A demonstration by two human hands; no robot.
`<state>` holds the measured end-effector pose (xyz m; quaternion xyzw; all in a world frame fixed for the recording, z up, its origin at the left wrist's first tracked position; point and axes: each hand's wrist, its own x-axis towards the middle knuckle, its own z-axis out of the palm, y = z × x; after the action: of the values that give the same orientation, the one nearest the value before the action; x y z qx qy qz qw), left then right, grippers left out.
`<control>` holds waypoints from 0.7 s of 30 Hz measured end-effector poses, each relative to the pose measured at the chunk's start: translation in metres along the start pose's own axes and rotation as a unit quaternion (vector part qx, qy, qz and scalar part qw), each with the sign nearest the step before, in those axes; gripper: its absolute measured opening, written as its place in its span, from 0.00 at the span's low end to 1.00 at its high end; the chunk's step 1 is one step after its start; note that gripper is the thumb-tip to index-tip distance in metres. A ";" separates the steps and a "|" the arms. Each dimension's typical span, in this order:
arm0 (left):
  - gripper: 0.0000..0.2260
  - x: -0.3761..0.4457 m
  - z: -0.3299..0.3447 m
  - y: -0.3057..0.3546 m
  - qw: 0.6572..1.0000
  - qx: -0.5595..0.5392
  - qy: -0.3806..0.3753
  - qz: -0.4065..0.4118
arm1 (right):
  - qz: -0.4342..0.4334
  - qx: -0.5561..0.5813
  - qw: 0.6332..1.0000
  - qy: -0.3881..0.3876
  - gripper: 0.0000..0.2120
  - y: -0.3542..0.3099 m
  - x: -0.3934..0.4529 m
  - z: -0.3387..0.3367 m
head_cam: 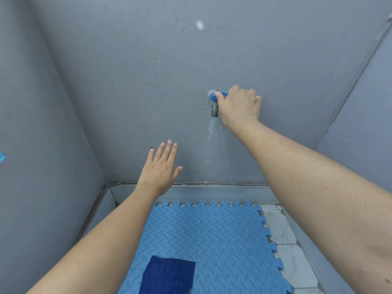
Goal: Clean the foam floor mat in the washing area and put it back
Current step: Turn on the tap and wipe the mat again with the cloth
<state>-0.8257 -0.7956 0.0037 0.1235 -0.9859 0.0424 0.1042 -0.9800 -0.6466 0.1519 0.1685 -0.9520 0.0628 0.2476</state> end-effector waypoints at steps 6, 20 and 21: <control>0.30 -0.004 0.004 -0.002 1.000 0.002 0.006 0.003 | -0.032 0.043 0.999 -0.001 0.29 0.010 0.003 0.002; 0.31 -0.035 0.010 -0.020 0.999 -0.005 0.031 -0.013 | -0.070 0.043 0.997 -0.011 0.31 0.022 -0.003 0.005; 0.31 -0.037 0.013 -0.020 0.999 0.000 0.034 -0.013 | -0.080 0.045 0.996 0.001 0.35 0.023 -0.007 0.009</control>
<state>-0.7879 -0.8074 -0.0160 0.1349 -0.9802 0.0451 0.1378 -0.9862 -0.6250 0.1403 0.2551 -0.9314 0.0853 0.2452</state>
